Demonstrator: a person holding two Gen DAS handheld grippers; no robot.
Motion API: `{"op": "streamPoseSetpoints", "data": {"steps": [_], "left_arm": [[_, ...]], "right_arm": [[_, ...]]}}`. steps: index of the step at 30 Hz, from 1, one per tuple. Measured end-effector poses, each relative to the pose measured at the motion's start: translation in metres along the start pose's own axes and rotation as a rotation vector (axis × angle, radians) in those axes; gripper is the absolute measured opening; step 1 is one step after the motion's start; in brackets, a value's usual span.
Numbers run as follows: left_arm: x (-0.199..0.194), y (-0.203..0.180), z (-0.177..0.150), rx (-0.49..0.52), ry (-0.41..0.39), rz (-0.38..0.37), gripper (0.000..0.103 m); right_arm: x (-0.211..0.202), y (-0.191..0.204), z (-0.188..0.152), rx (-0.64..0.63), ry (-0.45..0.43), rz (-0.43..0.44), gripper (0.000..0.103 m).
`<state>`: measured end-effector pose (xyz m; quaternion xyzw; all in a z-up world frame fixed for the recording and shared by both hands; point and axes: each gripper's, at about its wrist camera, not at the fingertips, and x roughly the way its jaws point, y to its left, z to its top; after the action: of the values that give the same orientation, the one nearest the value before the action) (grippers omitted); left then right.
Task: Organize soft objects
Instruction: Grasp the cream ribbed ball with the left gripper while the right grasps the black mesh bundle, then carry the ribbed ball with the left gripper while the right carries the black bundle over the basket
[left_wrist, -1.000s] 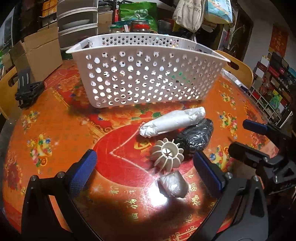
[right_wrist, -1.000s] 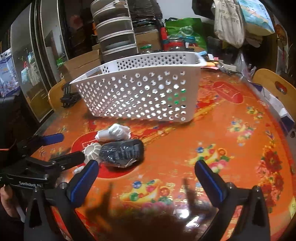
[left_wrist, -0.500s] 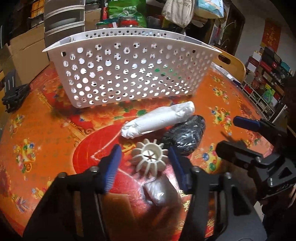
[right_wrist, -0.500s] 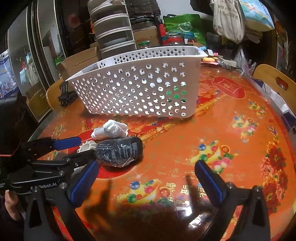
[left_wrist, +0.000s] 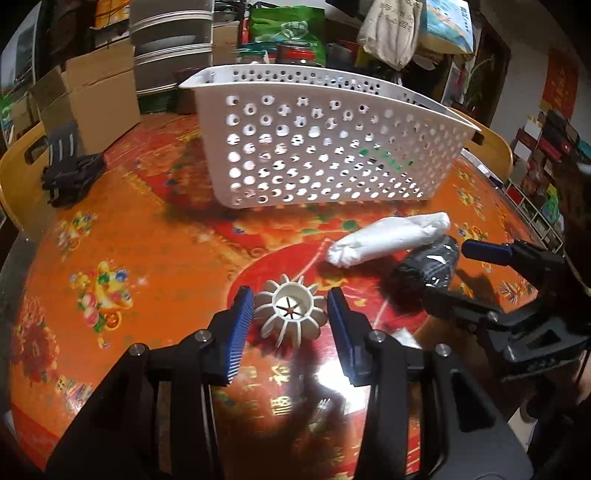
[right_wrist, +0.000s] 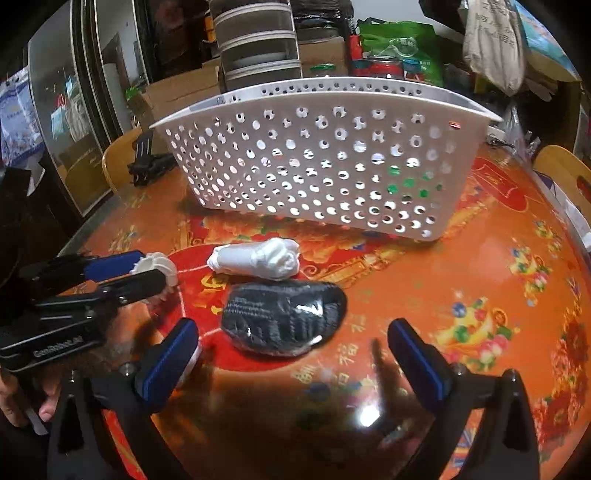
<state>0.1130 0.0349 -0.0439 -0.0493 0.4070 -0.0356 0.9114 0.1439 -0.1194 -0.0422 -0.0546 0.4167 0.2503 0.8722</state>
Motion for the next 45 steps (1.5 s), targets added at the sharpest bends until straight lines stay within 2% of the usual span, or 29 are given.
{"op": "streamPoseSetpoints", "data": {"steps": [4, 6, 7, 10, 22, 28, 37, 45], "left_arm": [[0.001, 0.006, -0.005, -0.009, 0.003, -0.007, 0.039], [0.001, 0.007, -0.007, -0.012, 0.002, -0.013, 0.039], [0.001, 0.007, -0.007, -0.013, 0.000, -0.013, 0.039], [-0.002, 0.006, -0.007, -0.012, -0.011, -0.011, 0.039], [-0.024, 0.015, 0.001, -0.041, -0.065, 0.007, 0.039], [-0.047, 0.018, 0.012, -0.043, -0.113, 0.025, 0.039], [-0.082, 0.022, 0.041, -0.032, -0.176, 0.048, 0.039], [-0.099, 0.022, 0.073, -0.030, -0.208, 0.047, 0.039]], "right_arm": [[0.009, 0.000, 0.004, 0.000, 0.016, -0.009, 0.090], [0.012, -0.001, 0.004, 0.009, 0.025, -0.007, 0.075], [0.013, -0.001, 0.003, 0.012, 0.025, 0.004, 0.064], [0.008, 0.000, 0.001, -0.002, 0.013, -0.034, 0.063], [-0.045, -0.032, -0.003, 0.024, -0.113, -0.073, 0.062], [-0.071, -0.039, -0.002, 0.020, -0.164, -0.081, 0.062], [-0.111, -0.037, 0.019, -0.015, -0.236, -0.111, 0.062], [-0.126, -0.042, 0.043, -0.033, -0.265, -0.133, 0.062]]}}
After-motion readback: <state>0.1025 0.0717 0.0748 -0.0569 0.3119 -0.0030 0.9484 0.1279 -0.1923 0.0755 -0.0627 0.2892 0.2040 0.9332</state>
